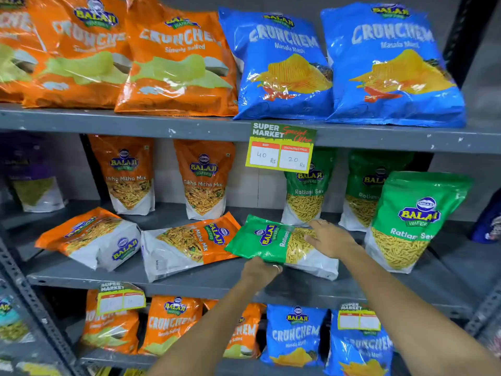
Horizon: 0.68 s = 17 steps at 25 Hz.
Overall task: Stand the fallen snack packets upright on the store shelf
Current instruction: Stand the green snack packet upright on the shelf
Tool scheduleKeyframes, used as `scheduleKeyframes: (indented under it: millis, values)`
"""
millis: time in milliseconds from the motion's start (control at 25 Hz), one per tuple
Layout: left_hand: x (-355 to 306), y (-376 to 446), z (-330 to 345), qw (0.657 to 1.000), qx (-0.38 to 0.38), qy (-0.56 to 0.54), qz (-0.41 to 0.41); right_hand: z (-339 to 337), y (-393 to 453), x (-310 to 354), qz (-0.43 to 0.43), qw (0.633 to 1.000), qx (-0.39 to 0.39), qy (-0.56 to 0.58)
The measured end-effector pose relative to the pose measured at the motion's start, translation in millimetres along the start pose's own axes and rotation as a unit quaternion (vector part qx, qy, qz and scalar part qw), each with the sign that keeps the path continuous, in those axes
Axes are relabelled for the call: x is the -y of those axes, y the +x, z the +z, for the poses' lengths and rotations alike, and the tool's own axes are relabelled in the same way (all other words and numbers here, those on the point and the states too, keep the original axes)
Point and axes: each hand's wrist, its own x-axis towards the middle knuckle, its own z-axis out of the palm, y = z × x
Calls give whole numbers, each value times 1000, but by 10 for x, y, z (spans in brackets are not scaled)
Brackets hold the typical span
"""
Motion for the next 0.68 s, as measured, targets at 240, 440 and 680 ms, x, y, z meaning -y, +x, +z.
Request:
scheduleKeyframes:
  millis: [240,440,680]
  values:
    - [-143,339,340,936,139,-286,-149,254,529,-350,94,987,104,85]
    - [-231,586,588,908,77,-378,-161,424,818,-588,130,970,117,166]
    - [-292,665,671,914,32,-379,-142,507,928,-677,172,934,95,297]
